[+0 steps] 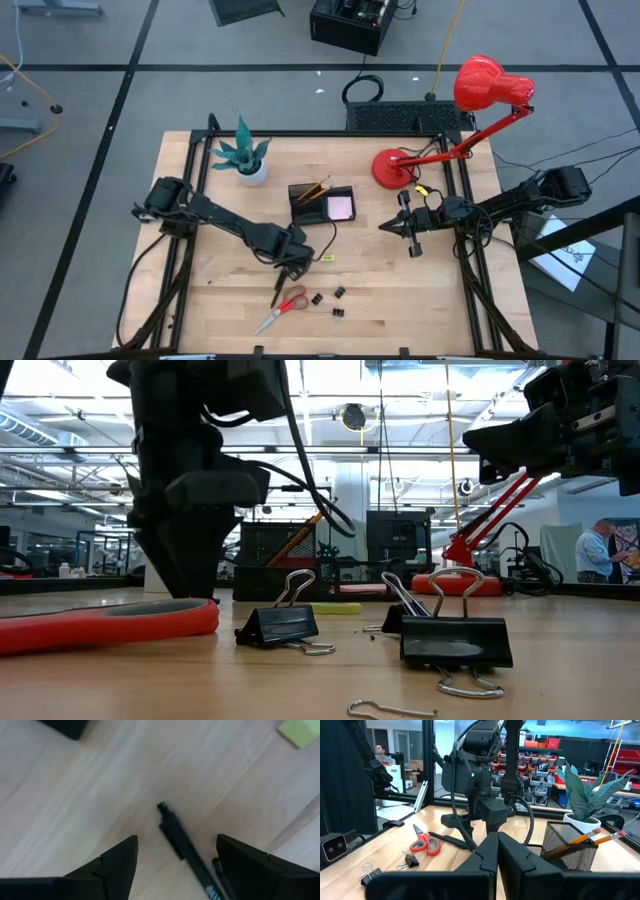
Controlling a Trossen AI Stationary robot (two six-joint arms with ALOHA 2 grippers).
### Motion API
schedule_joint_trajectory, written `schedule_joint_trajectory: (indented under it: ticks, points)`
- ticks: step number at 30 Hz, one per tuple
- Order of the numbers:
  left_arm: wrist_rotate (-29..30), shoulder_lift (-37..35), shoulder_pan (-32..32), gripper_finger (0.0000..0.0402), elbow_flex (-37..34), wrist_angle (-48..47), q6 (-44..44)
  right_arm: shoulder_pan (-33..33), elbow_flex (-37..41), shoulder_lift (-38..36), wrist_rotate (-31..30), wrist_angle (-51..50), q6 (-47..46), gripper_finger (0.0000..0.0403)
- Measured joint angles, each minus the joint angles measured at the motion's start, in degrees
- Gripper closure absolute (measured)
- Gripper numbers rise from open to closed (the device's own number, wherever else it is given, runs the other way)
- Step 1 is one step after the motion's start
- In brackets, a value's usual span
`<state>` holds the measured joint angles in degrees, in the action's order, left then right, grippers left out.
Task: Pick and place office supplies into organizer
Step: Put the black pen into the black desk organizer
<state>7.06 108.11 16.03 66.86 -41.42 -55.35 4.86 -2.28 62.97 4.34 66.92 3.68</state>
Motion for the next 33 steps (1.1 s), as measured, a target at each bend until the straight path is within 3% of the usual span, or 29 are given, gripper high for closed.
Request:
schedule_joint_trajectory:
  ticks: [9, 20, 26, 33]
  points:
    - [-1.16, 2.94, -0.06, 0.0157, 0.27, 1.29, 0.55, -0.01, 0.00, -0.01, 0.00, 0.24, -0.02, 0.0399]
    - [-1.90, 3.24, -0.04, 0.0291, 0.17, 1.69, 1.97, -0.01, 0.00, -0.01, 0.00, 0.33, -0.02, 0.0399]
    - [-1.14, 3.24, -0.02, 0.0345, 0.17, 1.89, 8.41, 0.01, 0.00, -0.01, 0.02, 0.35, -0.02, 0.0399]
    - [2.77, 0.60, 0.22, 0.0359, -0.19, 2.65, 15.82, -0.01, 0.01, 0.00, 0.01, 0.33, -0.02, 0.0399]
